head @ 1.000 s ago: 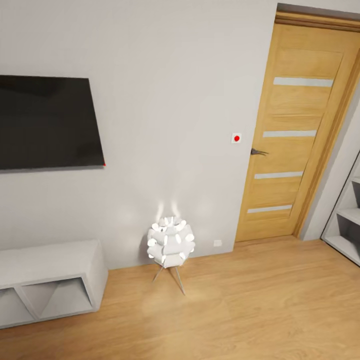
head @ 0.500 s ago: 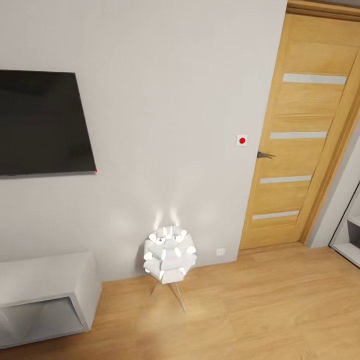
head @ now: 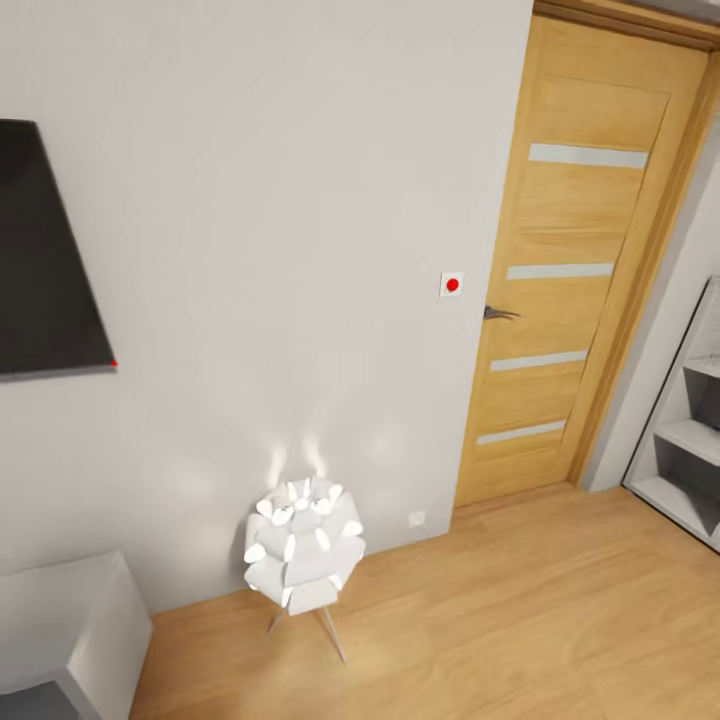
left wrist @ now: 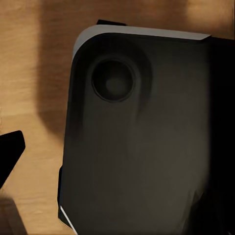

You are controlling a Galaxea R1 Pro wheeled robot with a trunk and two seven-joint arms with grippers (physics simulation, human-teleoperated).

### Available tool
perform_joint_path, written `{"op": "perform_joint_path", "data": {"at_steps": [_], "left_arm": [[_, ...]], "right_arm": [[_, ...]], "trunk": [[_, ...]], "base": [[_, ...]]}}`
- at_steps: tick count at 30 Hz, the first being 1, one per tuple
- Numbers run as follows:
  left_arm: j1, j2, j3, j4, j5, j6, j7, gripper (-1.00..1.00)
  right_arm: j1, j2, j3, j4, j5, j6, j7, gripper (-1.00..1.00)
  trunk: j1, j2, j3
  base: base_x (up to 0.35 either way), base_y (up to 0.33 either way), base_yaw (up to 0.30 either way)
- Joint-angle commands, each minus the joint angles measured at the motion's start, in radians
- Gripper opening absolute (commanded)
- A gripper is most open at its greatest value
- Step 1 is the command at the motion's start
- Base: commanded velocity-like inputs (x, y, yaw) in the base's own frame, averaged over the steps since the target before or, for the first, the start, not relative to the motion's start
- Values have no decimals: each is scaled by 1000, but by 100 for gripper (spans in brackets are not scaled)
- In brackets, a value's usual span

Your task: Attach the digital camera to the camera tripod in the bedroom.

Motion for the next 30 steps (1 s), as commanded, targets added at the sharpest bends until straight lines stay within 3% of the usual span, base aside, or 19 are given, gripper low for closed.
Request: {"op": "perform_joint_path", "data": {"at_steps": [1, 9, 25, 30], "left_arm": [[1, 0, 0, -2, 7, -2, 1, 100], [1, 0, 3, -2, 9, -4, 1, 100], [0, 3, 6, -1, 16, -2, 3, 100], [1, 5, 6, -1, 51, 1, 3, 100]], "right_arm": [[0, 0, 0, 0, 10, -3, -1, 100], [0, -1, 0, 0, 9, -2, -1, 100], [0, -10, -11, -1, -3, 4, 0, 100], [0, -11, -14, -3, -4, 2, 0, 100]], "trunk": [[1, 0, -1], [1, 0, -1], [1, 0, -1], [1, 0, -1]], "base": [[323, 0, -279], [240, 0, -284], [15, 0, -287], [2, 0, -287]]}}
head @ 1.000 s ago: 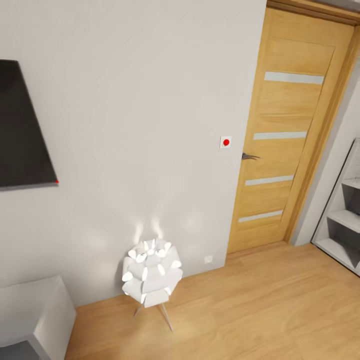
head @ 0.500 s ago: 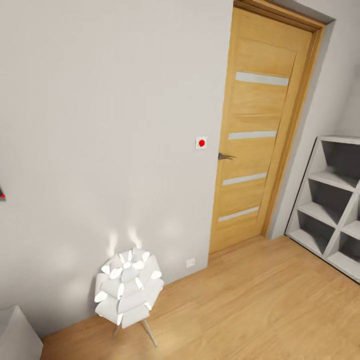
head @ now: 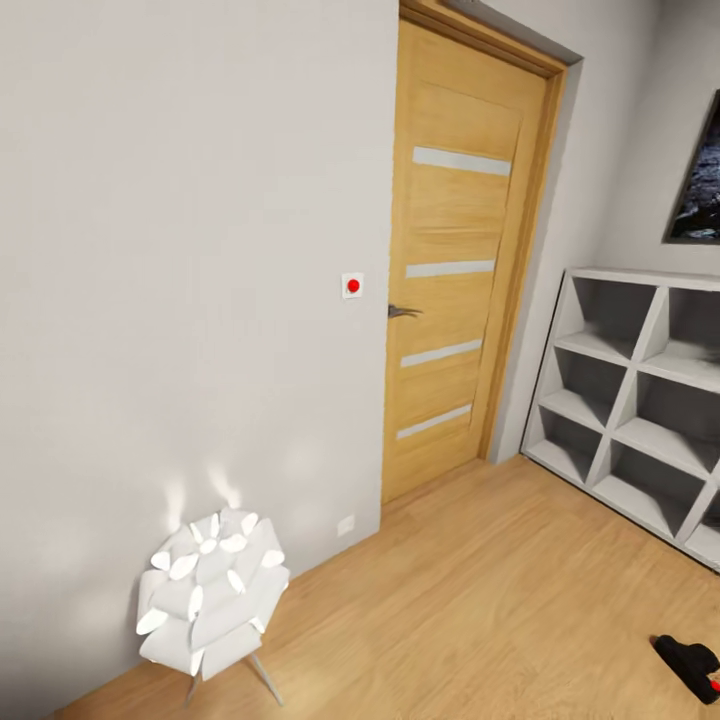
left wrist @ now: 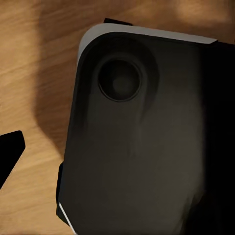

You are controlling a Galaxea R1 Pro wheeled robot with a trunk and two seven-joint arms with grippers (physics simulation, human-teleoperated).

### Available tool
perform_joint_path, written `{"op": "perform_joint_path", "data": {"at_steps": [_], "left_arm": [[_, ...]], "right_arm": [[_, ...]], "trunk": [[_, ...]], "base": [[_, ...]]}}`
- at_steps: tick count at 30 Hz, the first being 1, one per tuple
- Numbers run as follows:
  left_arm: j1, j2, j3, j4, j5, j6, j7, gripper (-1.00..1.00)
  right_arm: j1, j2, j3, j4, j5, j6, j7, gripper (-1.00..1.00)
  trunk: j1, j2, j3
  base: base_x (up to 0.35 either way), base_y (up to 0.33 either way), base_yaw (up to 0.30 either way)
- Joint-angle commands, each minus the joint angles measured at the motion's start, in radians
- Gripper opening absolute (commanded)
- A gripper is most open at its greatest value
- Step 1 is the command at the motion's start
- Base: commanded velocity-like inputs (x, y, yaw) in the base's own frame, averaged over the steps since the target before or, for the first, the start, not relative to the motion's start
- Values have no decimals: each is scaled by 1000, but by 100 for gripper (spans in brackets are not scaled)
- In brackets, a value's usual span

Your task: Attach the digital camera to the camera tripod in the bedroom.

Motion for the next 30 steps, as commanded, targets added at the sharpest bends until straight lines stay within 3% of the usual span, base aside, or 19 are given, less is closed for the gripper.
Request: {"op": "perform_joint_path", "data": {"at_steps": [1, 10, 15, 30], "left_arm": [[1, 1, 1, -2, 20, 0, 1, 100], [1, 15, 8, -4, 204, 3, 1, 100], [1, 16, 3, -3, 271, -5, 0, 100], [1, 14, -3, -3, 278, -8, 0, 100]], "right_arm": [[0, 0, -1, -2, 8, -2, -1, 100], [0, 3, -2, -54, 10, 19, -6, 100], [0, 2, 1, -70, 12, 33, -22, 100], [0, -4, 5, -71, 9, 33, -12, 100]], "trunk": [[0, 0, -1], [0, 0, -1], [0, 0, -1], [0, 0, -1]], "base": [[19, 0, -287], [92, 0, -287], [72, 0, -287], [5, 0, -287]]}}
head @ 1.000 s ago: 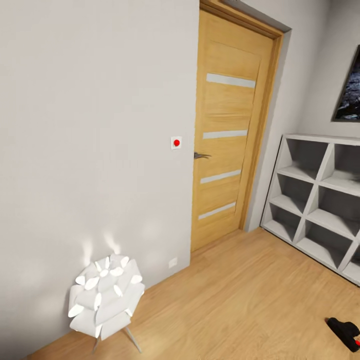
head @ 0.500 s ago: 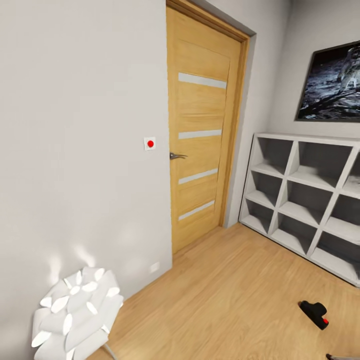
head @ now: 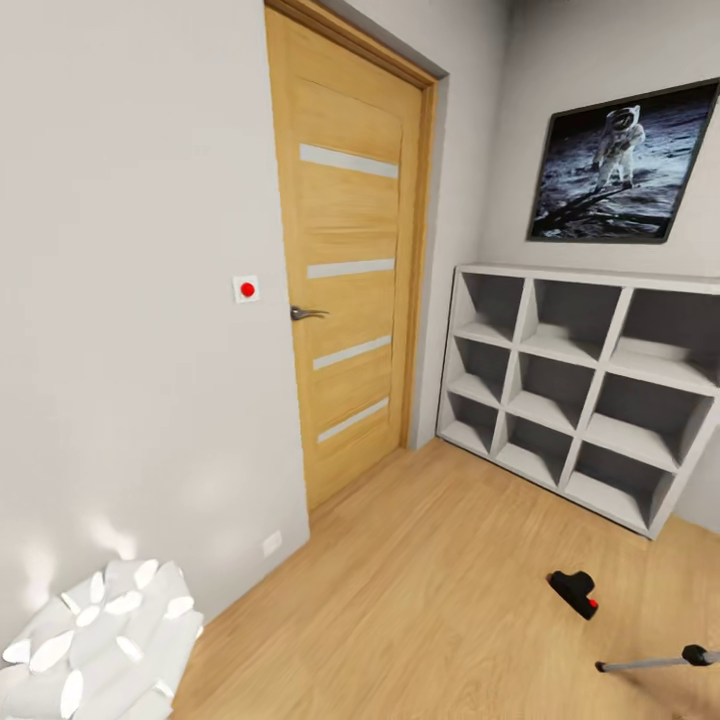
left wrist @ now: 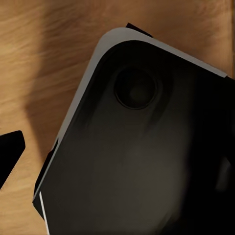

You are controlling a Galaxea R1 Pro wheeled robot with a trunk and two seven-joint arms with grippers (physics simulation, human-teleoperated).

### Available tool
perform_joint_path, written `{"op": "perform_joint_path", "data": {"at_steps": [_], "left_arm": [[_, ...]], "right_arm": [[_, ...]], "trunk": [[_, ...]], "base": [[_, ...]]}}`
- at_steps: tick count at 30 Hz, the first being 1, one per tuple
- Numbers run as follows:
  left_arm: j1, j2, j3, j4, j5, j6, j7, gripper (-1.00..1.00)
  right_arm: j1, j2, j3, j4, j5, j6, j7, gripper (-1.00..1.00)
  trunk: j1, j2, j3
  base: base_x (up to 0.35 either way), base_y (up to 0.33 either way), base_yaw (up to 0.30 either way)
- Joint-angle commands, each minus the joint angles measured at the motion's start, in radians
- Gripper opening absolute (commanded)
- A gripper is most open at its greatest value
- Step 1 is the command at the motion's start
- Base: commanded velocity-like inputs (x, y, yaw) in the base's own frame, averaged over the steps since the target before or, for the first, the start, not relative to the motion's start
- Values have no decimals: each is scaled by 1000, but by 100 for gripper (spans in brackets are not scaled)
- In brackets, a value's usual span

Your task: Attach the digital camera to the camera tripod in the bedroom.

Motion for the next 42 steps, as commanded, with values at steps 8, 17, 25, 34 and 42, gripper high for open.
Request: {"op": "perform_joint_path", "data": {"at_steps": [8, 17, 25, 34, 42], "left_arm": [[1, -2, 2, -2, 3, -1, 1, 100], [1, -3, 4, -2, 3, -1, 1, 100], [1, -3, 5, -2, 3, -1, 1, 100], [1, -3, 5, -2, 3, -1, 1, 100], [1, -3, 4, -2, 4, -1, 1, 100]], "right_arm": [[0, -2, 0, -1, 8, -1, -1, 100], [0, -5, -1, -1, 8, -6, -3, 100], [0, -6, -1, -1, 8, -11, -7, 100], [0, -6, -1, -1, 9, -13, -9, 100], [0, -5, 2, -1, 11, -12, -9, 100]], "trunk": [[0, 0, -1], [0, 0, -1], [0, 0, -1], [0, 0, -1], [0, 0, -1]], "base": [[0, 0, -287], [0, 0, -287], [0, 0, -287], [0, 0, -286], [0, 0, -287]]}}
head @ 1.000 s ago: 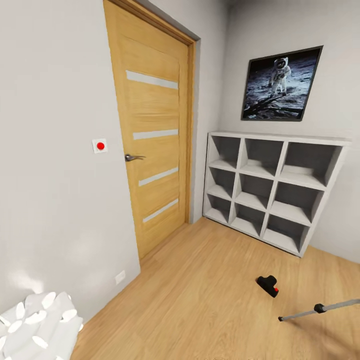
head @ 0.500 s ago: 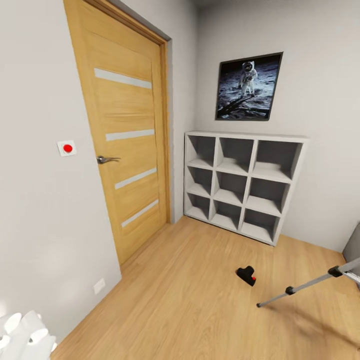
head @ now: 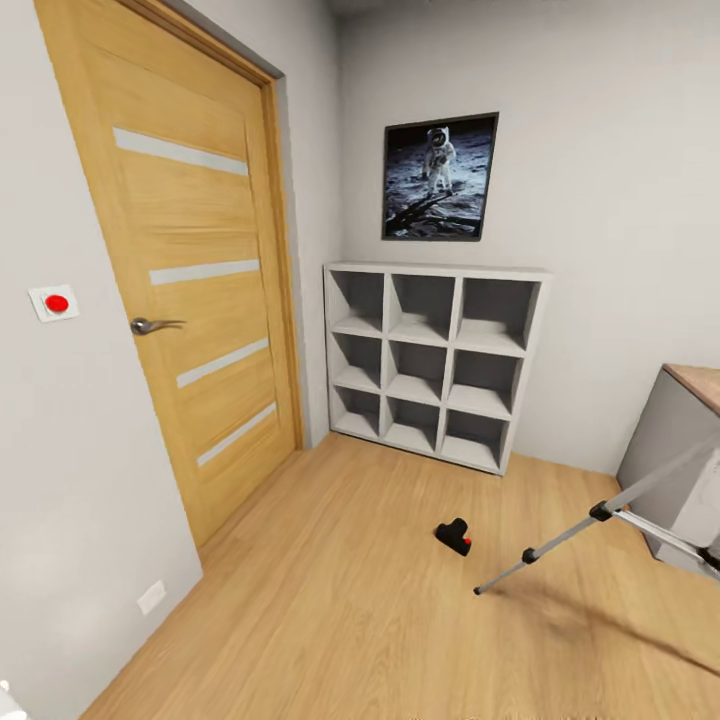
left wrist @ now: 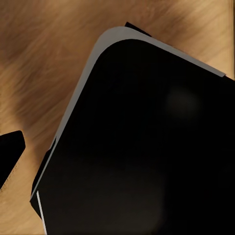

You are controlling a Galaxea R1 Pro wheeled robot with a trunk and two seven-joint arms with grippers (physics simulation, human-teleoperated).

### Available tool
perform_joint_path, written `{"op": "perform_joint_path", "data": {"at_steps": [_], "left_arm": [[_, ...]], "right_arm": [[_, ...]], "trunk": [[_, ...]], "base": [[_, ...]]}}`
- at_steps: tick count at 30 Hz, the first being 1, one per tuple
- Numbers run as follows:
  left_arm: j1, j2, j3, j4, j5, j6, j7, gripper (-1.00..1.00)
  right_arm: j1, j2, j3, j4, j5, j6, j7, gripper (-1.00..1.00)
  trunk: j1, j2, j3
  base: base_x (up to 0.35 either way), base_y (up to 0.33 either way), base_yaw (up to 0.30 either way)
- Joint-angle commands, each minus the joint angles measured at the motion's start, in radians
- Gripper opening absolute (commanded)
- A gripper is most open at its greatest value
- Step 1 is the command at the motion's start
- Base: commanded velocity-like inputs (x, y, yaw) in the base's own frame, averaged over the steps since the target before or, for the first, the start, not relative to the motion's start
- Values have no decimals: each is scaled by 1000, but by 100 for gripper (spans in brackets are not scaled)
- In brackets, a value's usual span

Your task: Attach the digital camera to the camera tripod in the bedroom.

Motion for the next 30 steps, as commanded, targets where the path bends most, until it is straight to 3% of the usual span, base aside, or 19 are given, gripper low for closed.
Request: {"op": "perform_joint_path", "data": {"at_steps": [1, 30], "left_arm": [[1, 0, 1, -2, 2, -1, 1, 100], [1, 0, 0, -2, 2, -1, 1, 100]], "right_arm": [[0, 0, 0, -1, 9, -1, -3, 100], [0, -1, 3, -1, 10, -1, -2, 100]], "trunk": [[0, 0, -1], [0, 0, -1]], "base": [[0, 0, -286], [0, 0, -286]]}}
